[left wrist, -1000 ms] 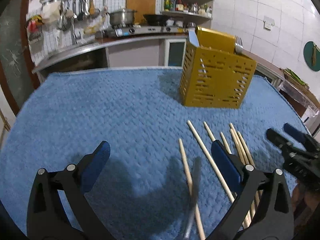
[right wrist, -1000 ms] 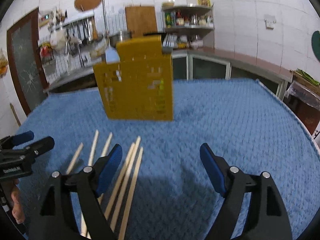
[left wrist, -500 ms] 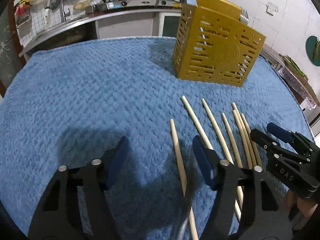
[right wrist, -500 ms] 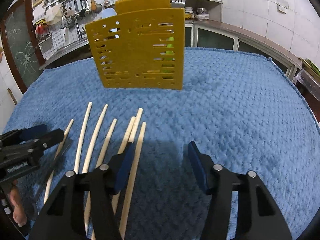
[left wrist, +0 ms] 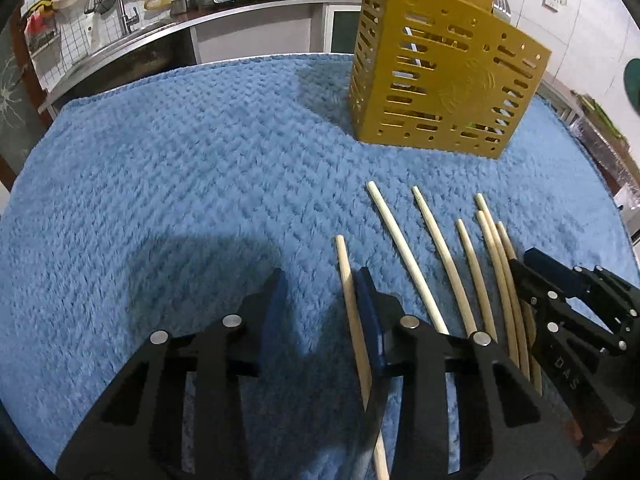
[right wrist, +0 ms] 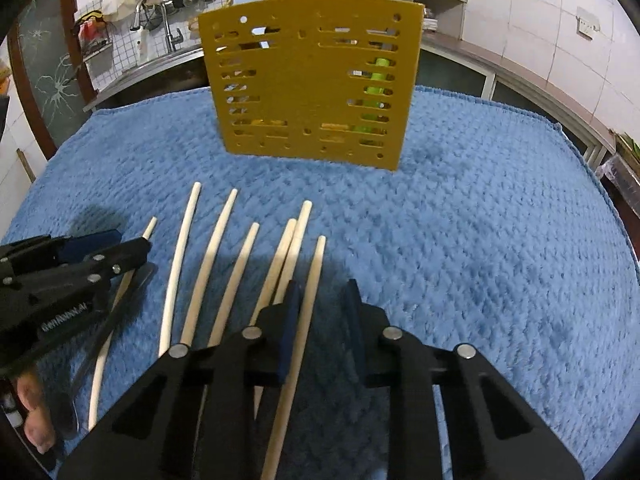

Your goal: Organize utensils

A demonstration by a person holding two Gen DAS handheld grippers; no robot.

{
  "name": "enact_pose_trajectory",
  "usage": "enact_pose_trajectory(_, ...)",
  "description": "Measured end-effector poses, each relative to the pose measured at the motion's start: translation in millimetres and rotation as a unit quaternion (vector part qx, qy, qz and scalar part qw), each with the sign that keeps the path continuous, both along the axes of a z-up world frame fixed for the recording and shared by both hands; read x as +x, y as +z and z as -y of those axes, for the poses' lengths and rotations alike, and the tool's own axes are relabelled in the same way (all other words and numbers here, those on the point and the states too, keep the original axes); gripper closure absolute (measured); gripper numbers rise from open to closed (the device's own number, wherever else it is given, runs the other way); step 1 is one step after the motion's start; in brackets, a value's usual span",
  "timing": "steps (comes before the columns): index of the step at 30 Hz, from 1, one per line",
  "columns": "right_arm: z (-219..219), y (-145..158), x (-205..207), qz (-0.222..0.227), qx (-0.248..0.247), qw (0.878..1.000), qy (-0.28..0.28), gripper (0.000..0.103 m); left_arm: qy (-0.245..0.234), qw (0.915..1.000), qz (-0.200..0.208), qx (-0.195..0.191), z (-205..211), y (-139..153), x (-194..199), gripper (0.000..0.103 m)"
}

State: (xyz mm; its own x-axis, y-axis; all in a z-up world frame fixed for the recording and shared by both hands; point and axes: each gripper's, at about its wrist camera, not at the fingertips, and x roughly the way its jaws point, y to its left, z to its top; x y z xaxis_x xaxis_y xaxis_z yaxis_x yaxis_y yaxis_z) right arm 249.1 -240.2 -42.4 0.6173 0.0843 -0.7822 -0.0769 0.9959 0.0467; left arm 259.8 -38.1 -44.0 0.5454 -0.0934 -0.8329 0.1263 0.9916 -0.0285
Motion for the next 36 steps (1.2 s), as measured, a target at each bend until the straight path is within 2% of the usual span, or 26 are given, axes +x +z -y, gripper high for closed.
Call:
enact_pose_trajectory(4, 0, -1, 9, -0.005, 0.009, 1.0, -0.01, 0.081, 0.007, 0.9999, -0.002, 0.015, 7, 0, 5, 0.068)
enact_pose_trajectory(7, -1, 0, 12, -0.003, 0.009, 1.0, -0.013, 0.088, 0.012, 0.9998, -0.002, 0.014, 6, 1, 8, 0.076)
enact_pose_trajectory(9, 0, 0, 11, 0.002, 0.013, 1.0, -0.014, 0.09, 0.014, 0.9999, -0.001, 0.0, 0, 2, 7, 0.08)
enact_pose_trajectory(12, 4, 1, 11, 0.005, 0.026, 1.0, -0.016, 0.096, 0.017, 0.9995, -0.006, -0.024, -7, 3, 11, 0.096)
enact_pose_trajectory(15, 8, 2, 11, 0.007, 0.036, 0.999, -0.016, 0.096, 0.018, 0.999, -0.012, -0.04, -11, 5, 13, 0.097)
enact_pose_trajectory(24, 7, -1, 12, 0.001, 0.035, 0.999, -0.011, 0.096, 0.007, 0.9996, -0.019, -0.017, -5, 2, 16, 0.096)
enact_pose_trajectory(29, 11, -2, 16, -0.003, 0.057, 0.998, -0.014, 0.096, 0.003, 0.9998, -0.018, -0.008, -1, 2, 20, 0.095)
enact_pose_trajectory(36, 15, 3, 13, 0.015, 0.07, 0.997, -0.018, 0.096, 0.006, 0.9995, -0.008, -0.03, -8, 6, 17, 0.097)
